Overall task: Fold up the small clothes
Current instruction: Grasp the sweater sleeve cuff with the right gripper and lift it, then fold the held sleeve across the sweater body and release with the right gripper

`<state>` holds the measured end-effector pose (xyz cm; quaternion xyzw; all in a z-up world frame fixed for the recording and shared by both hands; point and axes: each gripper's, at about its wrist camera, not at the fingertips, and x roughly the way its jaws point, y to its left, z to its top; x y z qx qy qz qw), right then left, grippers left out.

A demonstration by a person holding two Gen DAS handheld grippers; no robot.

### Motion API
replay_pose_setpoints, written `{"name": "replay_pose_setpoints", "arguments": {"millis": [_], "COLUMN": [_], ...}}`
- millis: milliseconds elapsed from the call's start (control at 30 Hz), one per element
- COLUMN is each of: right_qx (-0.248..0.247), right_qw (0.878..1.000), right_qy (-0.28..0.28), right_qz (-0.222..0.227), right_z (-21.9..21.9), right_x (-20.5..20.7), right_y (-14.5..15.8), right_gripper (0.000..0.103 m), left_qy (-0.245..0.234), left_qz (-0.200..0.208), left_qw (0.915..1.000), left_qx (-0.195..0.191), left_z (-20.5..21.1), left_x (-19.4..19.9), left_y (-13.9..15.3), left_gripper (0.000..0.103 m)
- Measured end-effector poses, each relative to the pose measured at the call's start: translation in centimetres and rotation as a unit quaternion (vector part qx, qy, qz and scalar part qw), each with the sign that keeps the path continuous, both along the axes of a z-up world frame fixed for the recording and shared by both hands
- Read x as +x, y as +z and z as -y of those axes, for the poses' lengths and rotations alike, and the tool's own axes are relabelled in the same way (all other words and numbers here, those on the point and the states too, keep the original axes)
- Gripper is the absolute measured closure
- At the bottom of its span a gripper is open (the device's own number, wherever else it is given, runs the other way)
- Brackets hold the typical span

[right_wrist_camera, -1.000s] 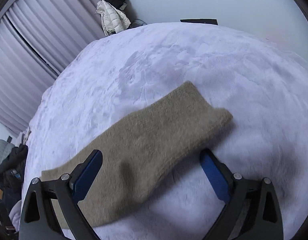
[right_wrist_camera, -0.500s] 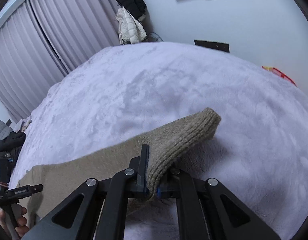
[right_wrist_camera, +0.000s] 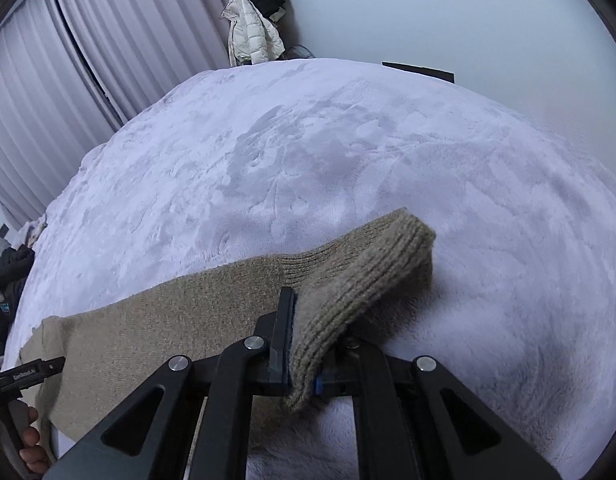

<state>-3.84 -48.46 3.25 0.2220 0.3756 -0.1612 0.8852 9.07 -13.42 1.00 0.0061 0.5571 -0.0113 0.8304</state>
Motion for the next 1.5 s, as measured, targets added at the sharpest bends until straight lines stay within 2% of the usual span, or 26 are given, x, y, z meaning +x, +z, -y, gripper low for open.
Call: {"name": "replay_pose_setpoints", "arguments": {"millis": [167, 233, 267, 333, 367, 400, 500, 567, 633, 767, 833, 900, 967, 1033, 1133, 1233, 1300, 1367, 1433, 1467, 1500], "right_qx": [-0.017, -0.023, -0.031, -0.049, -0.053, -0.056, -0.089, -0.102, -0.109, -0.116, -0.106, -0.106, -0.111, -0.101, -0.114, -0.122, -0.127, -0.103, -0.082, -0.065, -0.045], "right_qw": [1.000, 0.999, 0.999, 0.997, 0.997, 0.998, 0.994, 0.990, 0.984, 0.961, 0.948, 0.936, 0.927, 0.920, 0.910, 0.903, 0.895, 0.886, 0.879, 0.875, 0.870], "right_qy": [0.006, 0.008, 0.009, 0.007, 0.011, 0.020, 0.054, 0.083, 0.119, 0.208, 0.254, 0.293, 0.327, 0.360, 0.394, 0.411, 0.428, 0.449, 0.466, 0.478, 0.489], "right_qz": [-0.018, -0.031, -0.039, -0.054, -0.049, -0.033, 0.023, 0.053, 0.081, 0.142, 0.159, 0.162, 0.145, 0.114, 0.069, 0.013, -0.023, -0.055, -0.061, -0.053, -0.041], "right_z": [-0.1, -0.1, -0.3, -0.9, -1.6, -2.4, -6.7, -10.5, -15.0, -26.3, -32.2, -38.1, -43.7, -48.7, -55.0, -58.7, -60.4, -61.3, -61.6, -61.4, -60.9], "right_x": [0.6, 1.4, 1.8, 2.5, 2.4, 2.2, 1.2, 1.0, 1.2, 1.4, 1.7, 2.3, 3.3, 4.3, 5.3, 6.1, 6.3, 6.7, 6.7, 6.6, 6.4], "right_y": [0.0, -0.2, -0.1, 0.7, 1.7, 3.0, 7.9, 11.0, 13.8, 18.6, 19.5, 19.1, 17.2, 14.2, 9.2, 3.9, 1.1, -0.8, -0.6, 0.1, 1.2], "right_gripper": [0.095, 0.095, 0.095, 0.096, 0.097, 0.097, 0.097, 0.097, 0.097, 0.097, 0.097, 0.097, 0.097, 0.097, 0.097, 0.097, 0.096, 0.095, 0.087, 0.077, 0.063], "left_qy": [-0.028, -0.047, -0.056, -0.049, -0.039, -0.030, -0.003, 0.022, 0.055, 0.124, 0.150, 0.177, 0.195, 0.206, 0.224, 0.233, 0.237, 0.238, 0.240, 0.243, 0.244], "left_qz": [0.007, 0.025, 0.021, 0.001, 0.003, 0.013, 0.042, 0.038, 0.027, 0.033, 0.043, 0.056, 0.068, 0.075, 0.076, 0.073, 0.071, 0.073, 0.078, 0.082, 0.085], "left_qw": [0.9994, 0.9986, 0.9982, 0.9974, 0.9955, 0.9942, 0.9936, 0.9926, 0.9886, 0.9768, 0.9721, 0.9673, 0.9638, 0.9613, 0.9564, 0.9533, 0.9508, 0.9483, 0.9451, 0.9420, 0.9402], "left_qx": [-0.020, -0.007, -0.009, -0.053, -0.086, -0.102, -0.105, -0.113, -0.138, -0.171, -0.175, -0.173, -0.169, -0.166, -0.171, -0.177, -0.186, -0.197, -0.208, -0.217, -0.222], "left_z": [-0.5, -0.1, -0.2, -1.9, -3.6, -4.9, -9.3, -12.5, -16.4, -24.7, -28.4, -32.0, -35.1, -37.6, -40.5, -42.6, -43.5, -44.2, -44.4, -44.4, -44.4], "left_x": [-6.4, -7.4, -7.4, -7.2, -6.9, -7.0, -7.6, -7.3, -7.3, -8.8, -9.4, -10.7, -12.1, -13.5, -15.1, -16.2, -16.7, -17.0, -16.9, -16.9, -17.0], "left_y": [0.5, 0.5, 0.6, 1.5, 2.3, 3.1, 4.5, 4.4, 3.9, 3.4, 3.5, 3.8, 3.9, 3.8, 3.1, 2.2, 1.7, 1.4, 1.6, 1.9, 2.2], "left_gripper": [0.000, 0.000, 0.000, 0.000, 0.000, 0.000, 0.000, 0.000, 0.000, 0.000, 0.000, 0.000, 0.000, 0.000, 0.000, 0.000, 0.000, 0.000, 0.000, 0.000, 0.000]}}
